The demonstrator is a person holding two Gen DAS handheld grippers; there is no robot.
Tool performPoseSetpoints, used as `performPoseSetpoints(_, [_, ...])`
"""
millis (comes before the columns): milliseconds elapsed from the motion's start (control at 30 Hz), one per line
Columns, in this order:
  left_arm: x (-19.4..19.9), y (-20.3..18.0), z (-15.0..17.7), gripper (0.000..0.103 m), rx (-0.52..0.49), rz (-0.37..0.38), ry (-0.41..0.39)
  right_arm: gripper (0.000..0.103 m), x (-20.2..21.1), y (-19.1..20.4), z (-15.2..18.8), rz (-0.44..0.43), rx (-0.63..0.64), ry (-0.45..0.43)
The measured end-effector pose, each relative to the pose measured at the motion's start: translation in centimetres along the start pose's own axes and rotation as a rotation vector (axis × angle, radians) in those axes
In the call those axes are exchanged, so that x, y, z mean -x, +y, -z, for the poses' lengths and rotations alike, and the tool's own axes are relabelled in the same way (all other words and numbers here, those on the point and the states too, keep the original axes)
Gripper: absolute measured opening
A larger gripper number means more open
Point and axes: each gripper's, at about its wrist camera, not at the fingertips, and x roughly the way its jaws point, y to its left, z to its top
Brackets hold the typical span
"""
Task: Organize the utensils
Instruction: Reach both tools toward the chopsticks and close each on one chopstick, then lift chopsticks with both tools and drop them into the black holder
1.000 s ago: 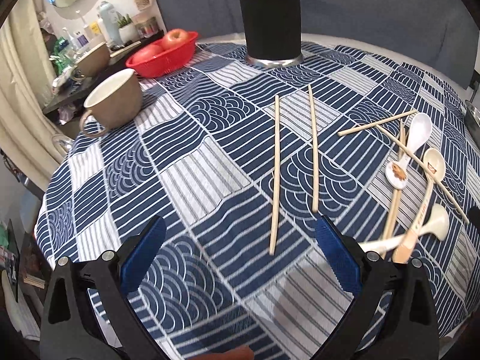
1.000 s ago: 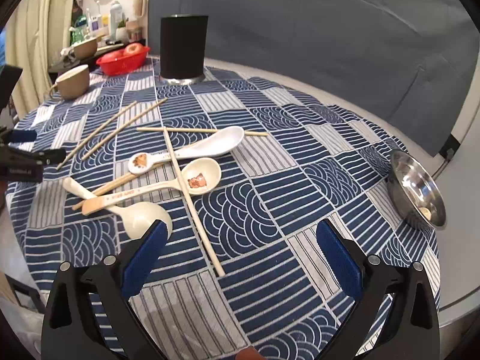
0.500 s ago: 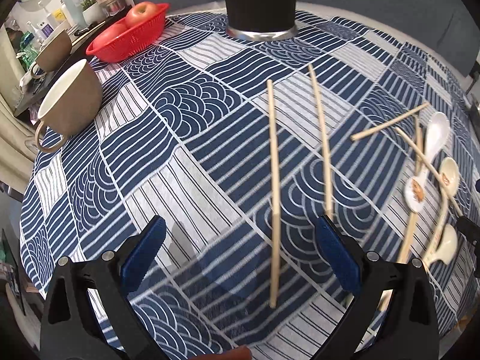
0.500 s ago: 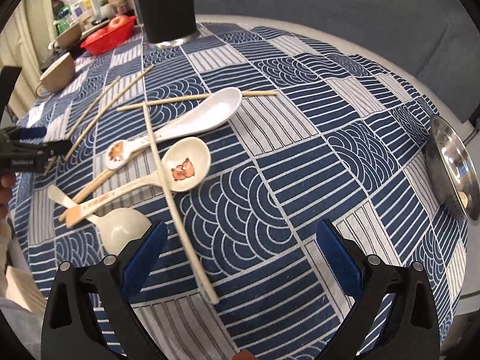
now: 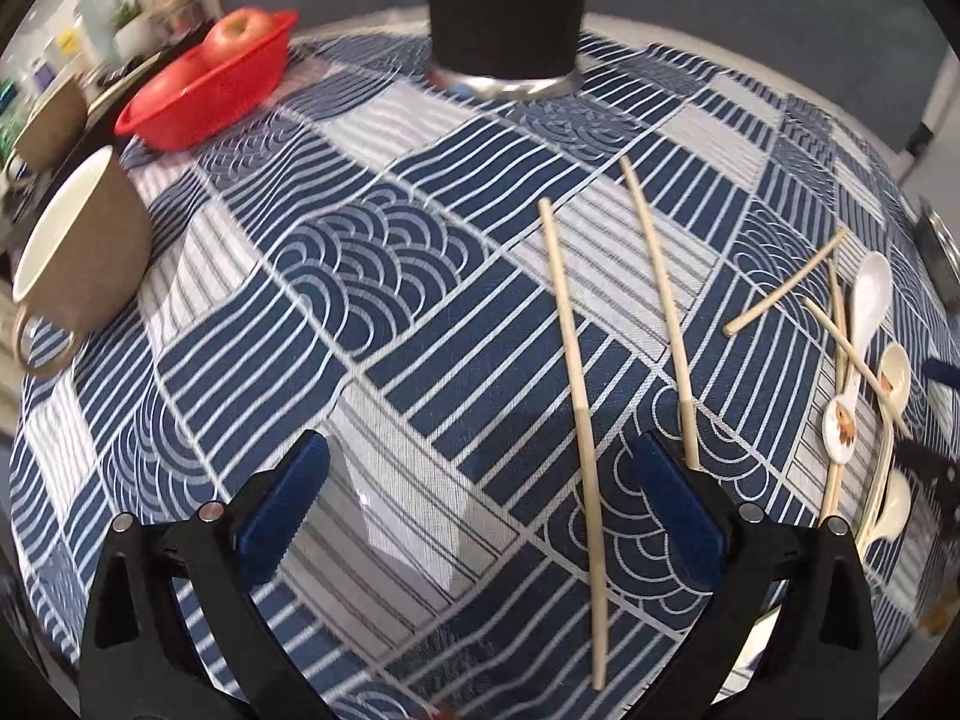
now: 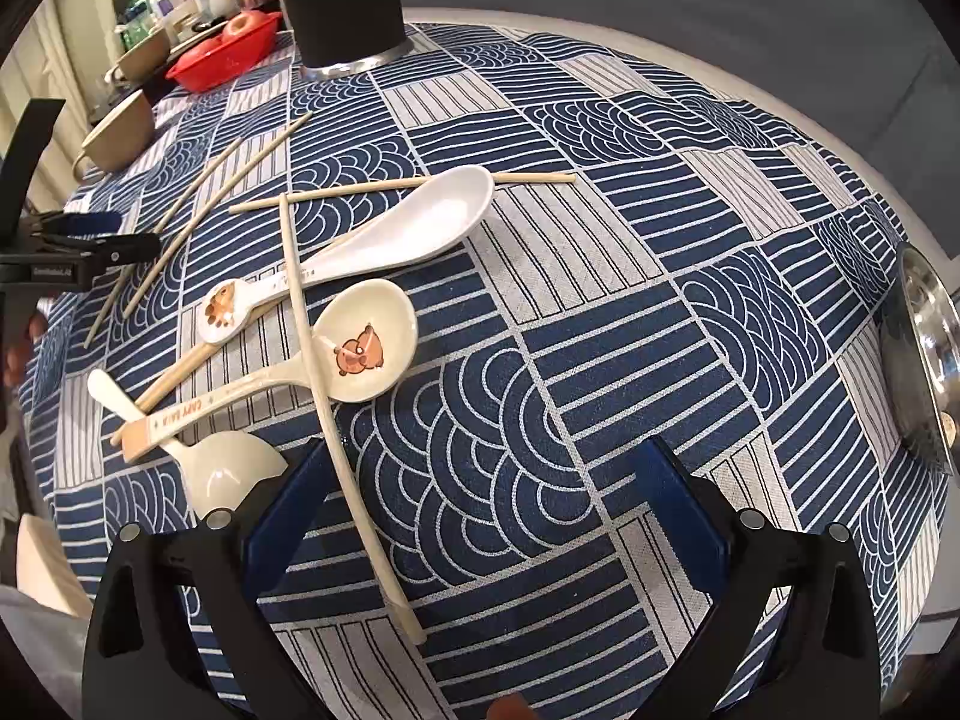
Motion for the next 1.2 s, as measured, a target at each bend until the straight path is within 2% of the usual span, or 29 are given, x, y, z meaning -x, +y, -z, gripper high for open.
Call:
performPoseSetpoints(67, [0.2,0.1,0.6,0.099,-0.045,0.023,-0.046,0.097,0.0,-0.1,0.1,-0.002,0.003,-0.004])
performPoseSetpoints(300, [0.5,0.4,0.9,0.099,-0.087,0.048,-0.055,0.095,0.0,-0.1,0.0,-0.019,0.047,0.006])
performPoseSetpoints(367, [0.7,0.4,1.0,0.092,-0.102,0.057,-0.05,0.086,0.2,0.1,0.2,-0.022,0.061,-0.009])
performPoseSetpoints(400, [0.9,0.5,1.0,0.087,-0.111,0.062,-0.05,0.064,0.6,0.3,0.3,-0.032,0.082,-0.025])
performPoseSetpoints(433, [1.1,0.5,1.0,0.076,-0.119,0.066,-0.049,0.043,1.0,0.5,0.3,-0.048,0.104,-0.028])
performPoseSetpoints(467, [1.4,0.6,0.8,0.059,-0.124,0.071,-0.041,0.032,1.2,0.6,0.2,-0.06,0.118,-0.021])
performPoseSetpoints(500, [1.5,0.6,0.7,0.045,-0.129,0.072,-0.041,0.012,1.3,0.6,0.3,-0.078,0.121,-0.016])
performPoseSetpoints(533, [1.7,0.9,0.6,0.01,-0.126,0.054,-0.042,0.005,1.4,0.4,0.3,-0.107,0.115,-0.008])
performPoseSetpoints(567, [1.6,0.9,0.6,0.008,-0.125,0.034,-0.037,0.005,1.4,0.1,0.4,-0.133,0.105,-0.003])
performPoseSetpoints(700, [1.7,1.9,0.6,0.005,-0.099,0.041,-0.006,0.005,2.6,-0.8,1.0,-0.215,0.09,-0.029])
performPoseSetpoints(933, [2.4,3.9,1.3,0.005,-0.056,-0.018,0.013,0.005,4.8,-2.3,1.8,-0.222,0.069,-0.082])
performPoseSetpoints(1200, [5.1,6.7,-0.1,0.005,0.022,-0.05,-0.062,0.005,7.6,-4.7,1.3,-0.191,0.052,-0.149])
